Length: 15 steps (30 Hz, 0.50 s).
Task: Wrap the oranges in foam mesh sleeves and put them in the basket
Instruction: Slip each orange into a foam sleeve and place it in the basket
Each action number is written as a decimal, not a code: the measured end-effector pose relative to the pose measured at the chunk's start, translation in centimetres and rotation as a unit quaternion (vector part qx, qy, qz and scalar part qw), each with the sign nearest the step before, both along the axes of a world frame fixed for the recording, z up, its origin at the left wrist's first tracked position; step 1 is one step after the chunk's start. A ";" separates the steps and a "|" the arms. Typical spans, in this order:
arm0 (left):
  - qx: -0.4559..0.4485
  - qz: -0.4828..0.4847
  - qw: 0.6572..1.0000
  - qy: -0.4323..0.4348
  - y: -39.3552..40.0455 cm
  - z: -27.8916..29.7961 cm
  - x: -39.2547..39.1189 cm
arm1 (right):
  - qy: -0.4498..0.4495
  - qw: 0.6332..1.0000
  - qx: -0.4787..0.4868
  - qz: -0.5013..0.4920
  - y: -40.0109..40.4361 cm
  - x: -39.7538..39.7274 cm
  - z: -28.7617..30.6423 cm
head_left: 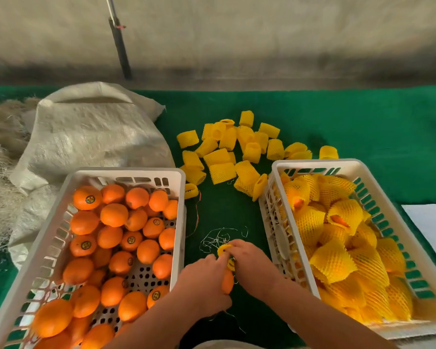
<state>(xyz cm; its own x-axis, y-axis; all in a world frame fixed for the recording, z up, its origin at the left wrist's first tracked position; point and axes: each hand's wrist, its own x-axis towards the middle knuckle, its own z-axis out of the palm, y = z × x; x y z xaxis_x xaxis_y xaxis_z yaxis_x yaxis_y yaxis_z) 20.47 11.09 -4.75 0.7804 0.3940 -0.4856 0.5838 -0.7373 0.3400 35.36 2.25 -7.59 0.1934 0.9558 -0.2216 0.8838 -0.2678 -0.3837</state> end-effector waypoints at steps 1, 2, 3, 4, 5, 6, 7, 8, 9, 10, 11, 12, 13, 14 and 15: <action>-0.009 0.005 1.000 0.012 -0.1 0.1 0.1 | 0.006 1.000 0.015 -0.003 -0.5 -0.1 0.1; -0.019 0.004 0.999 0.026 -0.1 0.2 0.2 | 0.014 0.999 0.030 -0.006 -0.9 -0.3 0.3; -0.027 0.002 0.999 0.042 -0.2 0.4 0.3 | 0.019 0.999 0.043 -0.010 -1.2 -0.4 0.4; -0.035 0.003 0.998 0.056 -0.3 0.5 0.2 | 0.016 0.998 0.054 -0.010 -1.5 -0.5 0.4; -0.041 0.012 0.997 0.065 -0.5 0.6 0.0 | 0.011 0.998 0.059 -0.010 -1.8 -0.6 0.5; -0.043 0.025 0.996 0.069 -0.6 0.6 -0.2 | 0.002 0.998 0.059 -0.012 -2.0 -0.8 0.6; -0.040 0.041 0.996 0.068 -0.7 0.5 -0.5 | -0.016 0.999 0.049 -0.013 -2.1 -0.9 0.7; -0.033 0.057 0.996 0.063 -0.8 0.5 -0.7 | -0.033 0.999 0.034 -0.017 -2.3 -0.9 0.7; -0.026 0.073 0.995 0.057 -0.9 0.6 -0.8 | -0.043 0.999 0.014 -0.030 -2.4 -1.0 0.7; -0.021 0.087 0.995 0.050 -0.9 0.7 -1.0 | -0.058 0.998 -0.011 -0.038 -2.4 -1.1 0.7; -0.022 0.102 0.994 0.046 -1.0 0.8 -1.0 | -0.070 0.996 -0.034 -0.034 -2.4 -1.3 0.7; -0.027 0.116 0.992 0.043 -1.1 1.0 -1.1 | -0.076 0.996 -0.048 -0.024 -2.5 -1.4 0.7; -0.035 0.128 0.990 0.044 -1.2 1.2 -1.2 | -0.081 0.995 -0.050 -0.015 -2.5 -1.6 0.7; -0.046 0.137 0.988 0.045 -1.3 1.3 -1.3 | -0.075 0.996 -0.047 -0.016 -2.4 -1.6 0.8; -0.058 0.146 0.987 0.044 -1.4 1.4 -1.4 | -0.052 0.997 -0.045 -0.016 -2.4 -1.8 1.1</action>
